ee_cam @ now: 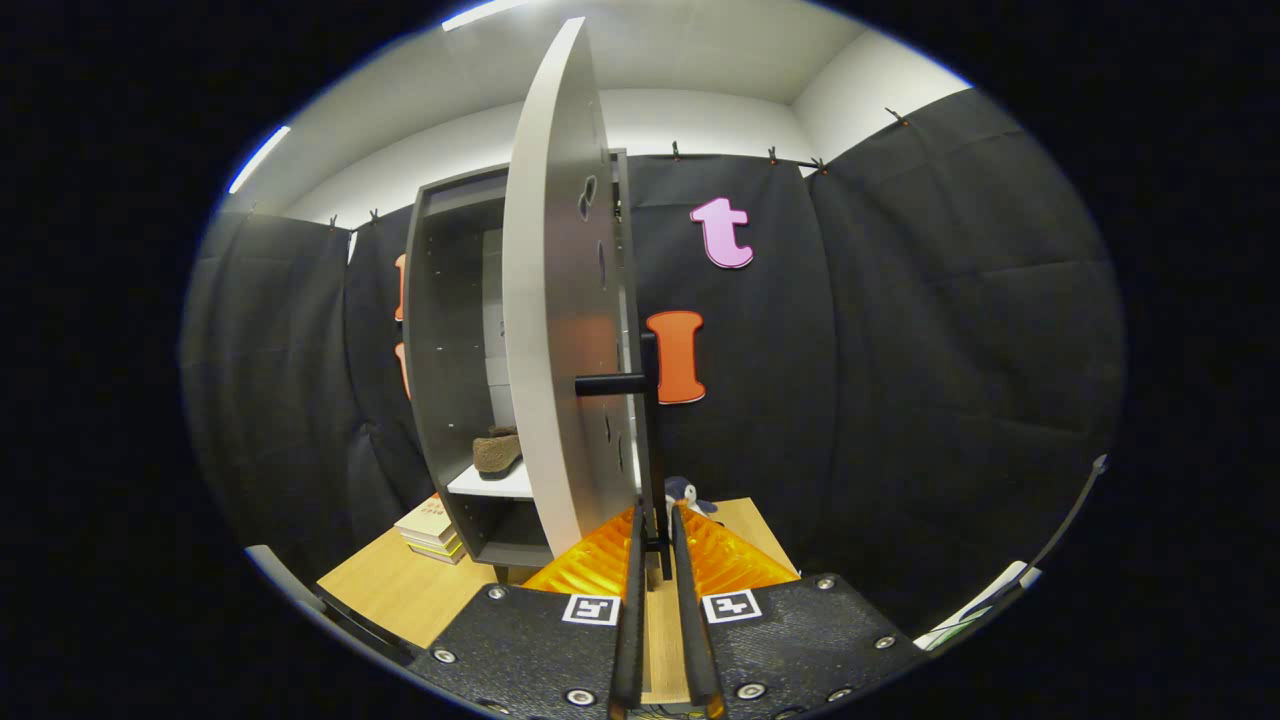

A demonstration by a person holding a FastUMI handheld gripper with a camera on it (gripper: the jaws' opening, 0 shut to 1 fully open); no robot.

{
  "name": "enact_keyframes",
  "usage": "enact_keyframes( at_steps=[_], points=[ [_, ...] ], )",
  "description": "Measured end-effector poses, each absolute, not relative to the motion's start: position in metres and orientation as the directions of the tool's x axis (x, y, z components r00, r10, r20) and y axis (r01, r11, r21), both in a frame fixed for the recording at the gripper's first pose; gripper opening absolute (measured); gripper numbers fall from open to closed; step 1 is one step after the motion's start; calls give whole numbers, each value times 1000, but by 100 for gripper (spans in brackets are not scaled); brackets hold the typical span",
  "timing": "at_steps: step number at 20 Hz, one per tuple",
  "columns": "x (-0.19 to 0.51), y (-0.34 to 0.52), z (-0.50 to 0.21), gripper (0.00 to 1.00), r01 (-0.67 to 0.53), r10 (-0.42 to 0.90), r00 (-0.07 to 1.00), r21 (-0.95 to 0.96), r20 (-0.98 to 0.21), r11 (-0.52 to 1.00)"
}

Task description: Open the shoe cabinet door, grab the shoes and put them into the shoe cabinet, then close the shoe cabinet door.

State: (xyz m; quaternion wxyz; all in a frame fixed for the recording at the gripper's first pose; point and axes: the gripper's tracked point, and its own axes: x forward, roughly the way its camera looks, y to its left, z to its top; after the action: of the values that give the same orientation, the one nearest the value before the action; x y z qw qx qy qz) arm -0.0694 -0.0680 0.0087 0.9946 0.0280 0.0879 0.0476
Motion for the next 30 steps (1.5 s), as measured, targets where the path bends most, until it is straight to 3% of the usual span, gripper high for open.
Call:
enact_keyframes(
  at_steps=[18,21,26,30],
  points=[
    [-83,-76,19,17,97,-84,989,108,-123,989],
    [-88,-67,13,28,92,-77,986,101,-146,991],
    [-95,-45,-8,61,58,-44,977,60,-210,996],
    [-101,-20,-28,72,38,-15,960,78,-280,996]
  ],
)
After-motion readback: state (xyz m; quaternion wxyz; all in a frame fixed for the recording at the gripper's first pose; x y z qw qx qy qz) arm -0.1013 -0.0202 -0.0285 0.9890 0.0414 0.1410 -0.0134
